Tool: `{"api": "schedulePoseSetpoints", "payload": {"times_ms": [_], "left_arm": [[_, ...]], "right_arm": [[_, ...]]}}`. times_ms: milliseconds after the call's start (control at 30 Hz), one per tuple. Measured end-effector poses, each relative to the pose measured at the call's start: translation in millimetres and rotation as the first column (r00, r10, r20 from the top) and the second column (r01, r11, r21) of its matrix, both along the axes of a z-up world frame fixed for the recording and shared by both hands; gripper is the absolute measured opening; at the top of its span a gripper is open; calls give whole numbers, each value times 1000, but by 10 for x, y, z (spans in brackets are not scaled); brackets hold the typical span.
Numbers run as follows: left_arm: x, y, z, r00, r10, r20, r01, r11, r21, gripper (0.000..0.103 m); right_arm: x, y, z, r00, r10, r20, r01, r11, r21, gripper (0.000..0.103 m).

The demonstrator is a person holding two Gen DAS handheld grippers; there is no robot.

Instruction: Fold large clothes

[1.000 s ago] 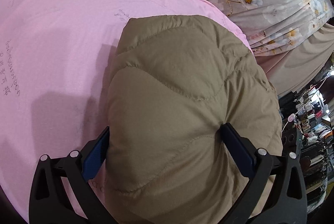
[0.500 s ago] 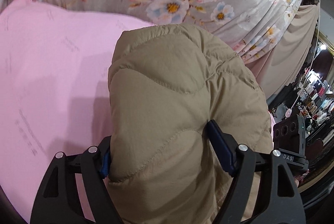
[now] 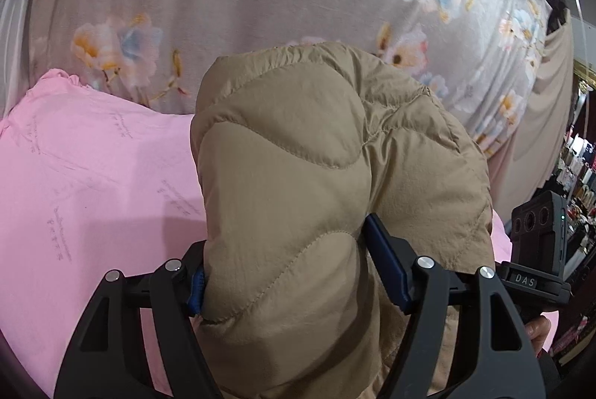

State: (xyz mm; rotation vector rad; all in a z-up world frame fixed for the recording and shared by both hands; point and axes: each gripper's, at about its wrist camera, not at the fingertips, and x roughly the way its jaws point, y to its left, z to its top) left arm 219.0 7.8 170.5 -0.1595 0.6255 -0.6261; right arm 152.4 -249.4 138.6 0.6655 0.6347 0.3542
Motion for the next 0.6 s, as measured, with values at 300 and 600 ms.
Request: {"api": "schedulePoseSetpoints", "payload": {"times_ms": [300, 600], "left_arm": [[701, 188, -664, 995, 64, -76, -61, 997, 48, 69], [1013, 287, -1035, 984, 120, -135, -113, 992, 61, 80]], "right_arm": [[698, 121, -599, 996, -15, -93, 11, 999, -40, 25], [856, 38, -1077, 987, -70, -143, 69, 997, -17, 35]]}}
